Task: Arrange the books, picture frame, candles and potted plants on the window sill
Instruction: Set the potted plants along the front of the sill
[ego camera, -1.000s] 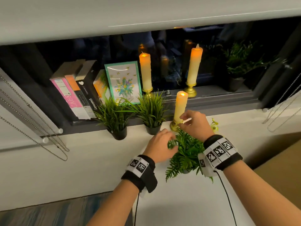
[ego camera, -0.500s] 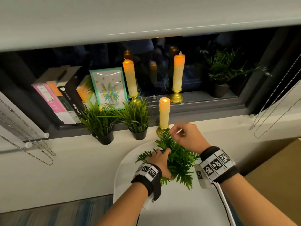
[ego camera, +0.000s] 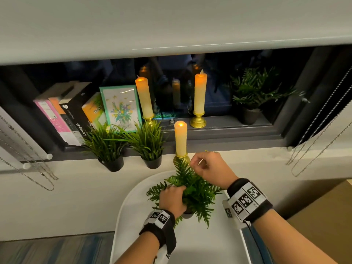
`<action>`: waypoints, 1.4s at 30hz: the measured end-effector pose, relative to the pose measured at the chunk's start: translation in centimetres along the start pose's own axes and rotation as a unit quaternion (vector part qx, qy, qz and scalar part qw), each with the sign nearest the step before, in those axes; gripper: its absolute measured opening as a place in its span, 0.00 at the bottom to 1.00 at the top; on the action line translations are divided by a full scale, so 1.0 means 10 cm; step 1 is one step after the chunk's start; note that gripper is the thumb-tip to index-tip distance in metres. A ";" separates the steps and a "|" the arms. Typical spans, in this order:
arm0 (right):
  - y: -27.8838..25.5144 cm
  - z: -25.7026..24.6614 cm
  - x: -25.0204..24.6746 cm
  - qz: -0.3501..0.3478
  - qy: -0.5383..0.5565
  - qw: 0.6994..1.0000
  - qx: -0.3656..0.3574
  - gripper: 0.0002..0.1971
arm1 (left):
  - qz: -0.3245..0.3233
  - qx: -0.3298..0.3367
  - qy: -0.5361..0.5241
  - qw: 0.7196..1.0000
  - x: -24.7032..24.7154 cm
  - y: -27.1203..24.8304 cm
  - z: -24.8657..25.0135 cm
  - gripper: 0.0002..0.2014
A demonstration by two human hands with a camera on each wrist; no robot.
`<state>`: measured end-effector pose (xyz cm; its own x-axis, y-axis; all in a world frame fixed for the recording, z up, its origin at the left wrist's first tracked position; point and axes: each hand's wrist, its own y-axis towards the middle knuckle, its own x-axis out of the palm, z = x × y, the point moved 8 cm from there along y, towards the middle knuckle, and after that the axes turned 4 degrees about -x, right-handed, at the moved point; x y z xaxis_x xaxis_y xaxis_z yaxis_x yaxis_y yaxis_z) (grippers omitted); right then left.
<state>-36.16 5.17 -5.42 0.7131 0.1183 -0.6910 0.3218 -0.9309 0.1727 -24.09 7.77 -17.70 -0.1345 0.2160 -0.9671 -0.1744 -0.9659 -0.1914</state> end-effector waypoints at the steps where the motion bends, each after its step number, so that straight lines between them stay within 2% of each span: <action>1: -0.01 0.02 -0.04 0.001 -0.005 1.000 0.000 0.05 | 0.000 0.002 0.001 1.000 0.00 -0.01 0.03 0.22; 5: -0.04 0.11 -0.20 0.015 -0.002 1.000 -0.001 0.05 | 0.008 0.013 -0.010 1.000 -0.11 -0.02 0.17 0.27; 8: -0.02 0.12 -0.38 0.041 -0.011 0.999 -0.019 0.04 | 0.038 0.019 -0.044 0.998 -0.35 0.01 0.29 0.25; 10: 0.00 0.16 -0.59 0.088 -0.013 0.996 -0.026 0.04 | 0.062 0.026 -0.066 0.996 -0.56 0.03 0.38 0.19; 13: 0.00 0.27 -1.01 0.197 -0.023 0.980 -0.023 0.06 | 0.088 0.027 -0.105 0.990 -0.87 0.05 0.50 0.07; 16: -0.07 0.47 -1.35 0.289 -0.030 0.957 0.010 0.10 | 0.110 0.026 -0.139 0.984 -1.14 0.09 0.59 0.06; 18: -0.13 0.56 -1.47 0.317 -0.061 0.946 0.024 0.11 | 0.126 0.029 -0.150 0.980 -1.31 0.12 0.66 0.08; 20: -0.11 0.73 -1.46 0.264 -0.063 0.961 0.060 0.16 | 0.140 0.039 -0.147 0.978 -1.46 0.15 0.76 0.11; 23: -0.08 0.95 -1.25 0.116 -0.080 0.984 0.110 0.25 | 0.143 0.064 -0.121 0.980 -1.56 0.21 0.98 0.17; 25: -0.09 0.98 -1.20 0.083 -0.098 0.986 0.105 0.29 | 0.136 0.076 -0.105 0.982 -1.54 0.27 1.12 0.19; 29: -0.09 0.93 -1.40 0.146 -0.116 0.978 0.096 0.25 | 0.109 0.055 -0.118 0.986 -1.41 0.47 1.24 0.23; 32: -0.08 0.95 -1.51 0.184 -0.161 0.965 0.099 0.24 | 0.107 0.039 -0.131 0.985 -1.38 0.62 1.29 0.22; 35: -0.05 0.97 -1.54 0.196 -0.169 0.960 0.106 0.23 | 0.109 0.035 -0.133 0.985 -1.38 0.79 1.35 0.19; 42: 0.00 1.09 -1.49 0.205 -0.169 0.952 0.153 0.25 | 0.090 0.036 -0.126 0.987 -1.26 1.17 1.45 0.20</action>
<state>-53.55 -0.37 -2.80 0.4822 -0.3466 -0.8046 -0.1732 -0.9380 0.3002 -38.60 -4.21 -5.35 -0.4060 0.0795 -0.9104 -0.1931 -0.9812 0.0005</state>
